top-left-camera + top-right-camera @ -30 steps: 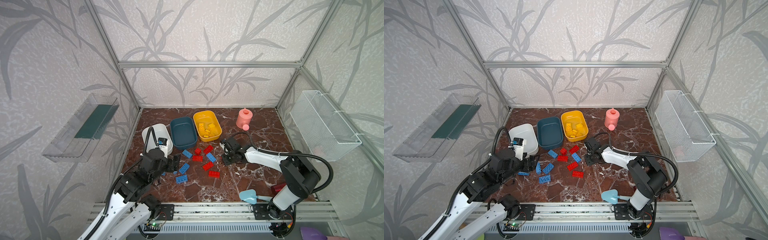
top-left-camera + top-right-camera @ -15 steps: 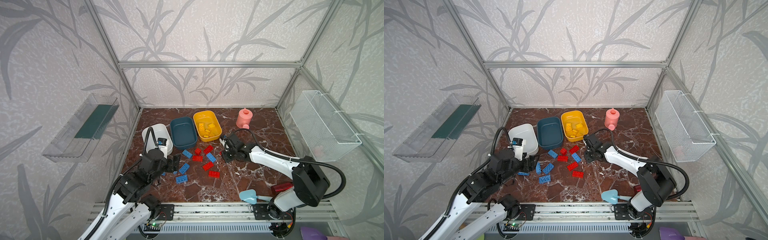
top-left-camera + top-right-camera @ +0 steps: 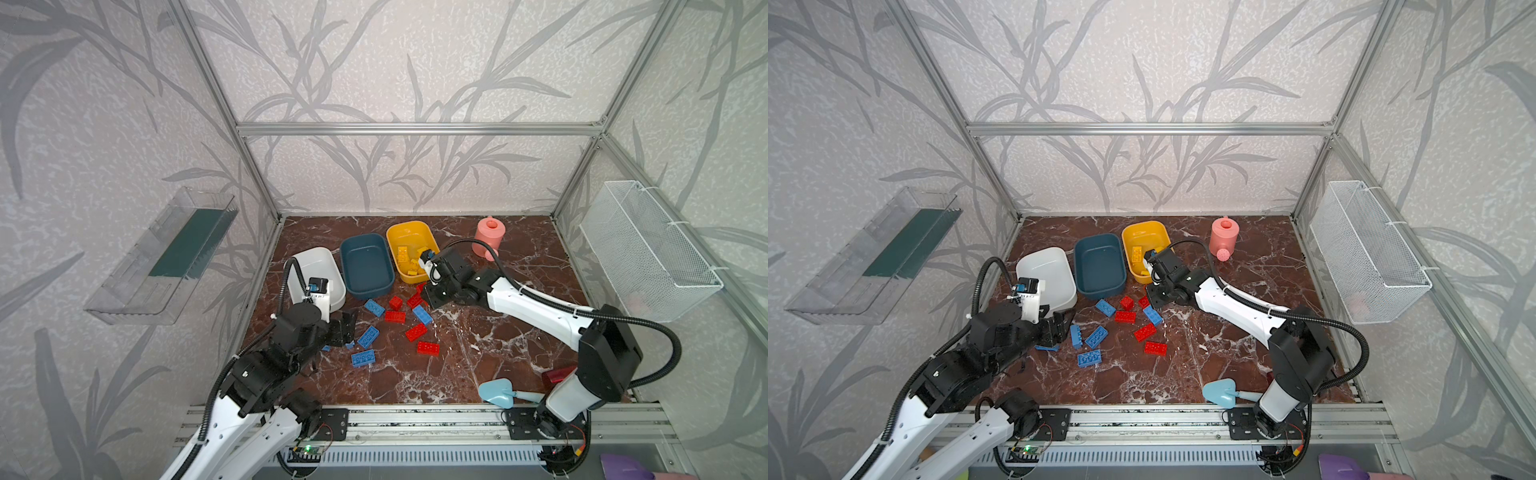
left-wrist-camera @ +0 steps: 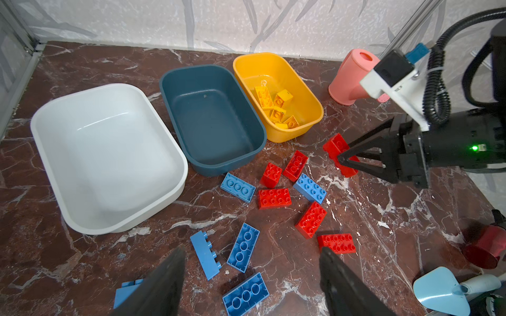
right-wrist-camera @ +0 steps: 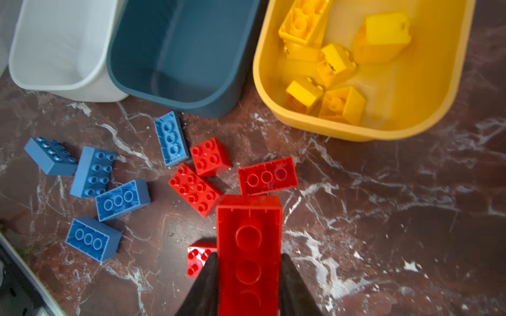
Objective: Sort the legos into containers by color
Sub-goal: 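Lift the red 2x4 brick with the right gripper over the teal tub, then open the right gripper to drop the red brick into the teal tub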
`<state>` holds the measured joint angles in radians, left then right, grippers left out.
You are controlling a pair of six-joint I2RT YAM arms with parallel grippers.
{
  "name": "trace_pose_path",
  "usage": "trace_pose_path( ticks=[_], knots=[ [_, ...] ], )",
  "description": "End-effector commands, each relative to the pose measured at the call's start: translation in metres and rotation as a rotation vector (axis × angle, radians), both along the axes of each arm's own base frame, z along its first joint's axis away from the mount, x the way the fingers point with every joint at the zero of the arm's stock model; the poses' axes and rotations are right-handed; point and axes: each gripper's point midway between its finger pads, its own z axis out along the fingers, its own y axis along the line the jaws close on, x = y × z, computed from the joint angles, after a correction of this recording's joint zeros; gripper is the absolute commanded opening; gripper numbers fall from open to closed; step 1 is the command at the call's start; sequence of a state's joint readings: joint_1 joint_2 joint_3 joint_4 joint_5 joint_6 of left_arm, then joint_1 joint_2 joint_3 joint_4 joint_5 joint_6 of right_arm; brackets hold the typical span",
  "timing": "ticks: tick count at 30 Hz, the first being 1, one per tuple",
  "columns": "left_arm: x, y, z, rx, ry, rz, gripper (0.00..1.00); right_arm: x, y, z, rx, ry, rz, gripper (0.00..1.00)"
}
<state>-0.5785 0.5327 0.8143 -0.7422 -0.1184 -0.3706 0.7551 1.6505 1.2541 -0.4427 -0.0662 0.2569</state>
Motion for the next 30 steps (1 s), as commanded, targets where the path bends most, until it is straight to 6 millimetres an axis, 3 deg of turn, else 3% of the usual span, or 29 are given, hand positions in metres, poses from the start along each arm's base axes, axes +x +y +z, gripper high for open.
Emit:
trace_pose_path(
  ticks=[1,8,18,30],
  knots=[
    [-0.005,0.017,0.008,-0.007,-0.059,0.065,0.77,0.002,0.024,-0.001,0.007,0.025,0.057,0.2],
    [-0.012,0.034,0.023,-0.045,-0.142,0.128,0.77,0.022,0.074,-0.001,0.027,0.042,0.119,0.2],
    [-0.01,0.027,0.017,-0.046,-0.108,0.105,0.77,0.058,0.138,0.002,0.077,0.023,0.157,0.2],
    [-0.008,0.021,0.012,-0.036,-0.077,0.083,0.77,0.099,0.174,-0.003,0.043,0.007,0.146,0.26]
  ],
)
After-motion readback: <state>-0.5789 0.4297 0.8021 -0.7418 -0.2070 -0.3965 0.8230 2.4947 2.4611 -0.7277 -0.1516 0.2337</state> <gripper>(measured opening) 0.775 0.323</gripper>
